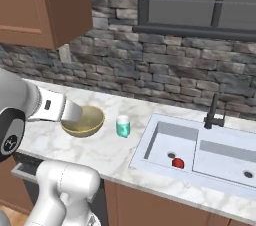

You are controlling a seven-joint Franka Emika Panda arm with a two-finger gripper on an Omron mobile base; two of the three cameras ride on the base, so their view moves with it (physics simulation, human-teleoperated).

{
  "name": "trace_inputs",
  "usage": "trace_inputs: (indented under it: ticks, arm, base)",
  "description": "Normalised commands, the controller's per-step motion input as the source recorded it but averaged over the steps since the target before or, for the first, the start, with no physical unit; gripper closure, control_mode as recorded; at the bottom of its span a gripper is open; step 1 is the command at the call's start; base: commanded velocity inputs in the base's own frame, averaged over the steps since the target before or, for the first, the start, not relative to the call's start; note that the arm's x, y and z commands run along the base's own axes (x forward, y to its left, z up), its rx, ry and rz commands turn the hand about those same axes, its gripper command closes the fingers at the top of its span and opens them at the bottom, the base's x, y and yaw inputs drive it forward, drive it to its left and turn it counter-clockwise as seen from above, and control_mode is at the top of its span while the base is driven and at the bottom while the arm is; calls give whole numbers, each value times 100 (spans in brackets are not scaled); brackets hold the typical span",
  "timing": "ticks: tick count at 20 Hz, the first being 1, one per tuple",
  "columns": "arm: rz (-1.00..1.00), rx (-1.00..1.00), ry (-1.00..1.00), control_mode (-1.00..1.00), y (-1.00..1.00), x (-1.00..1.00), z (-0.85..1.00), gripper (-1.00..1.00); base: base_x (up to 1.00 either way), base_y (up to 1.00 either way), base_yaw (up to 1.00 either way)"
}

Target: Clear the mugs and bowl far away from the sink.

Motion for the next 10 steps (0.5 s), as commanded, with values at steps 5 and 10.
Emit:
trace_inputs:
  ticks: [5,10]
  arm:
    - [0,0,0,100,0,0,0,-100]
    - [0,0,0,100,0,0,0,-100]
  base:
    - [26,-40,-15]
    - [31,-43,-13]
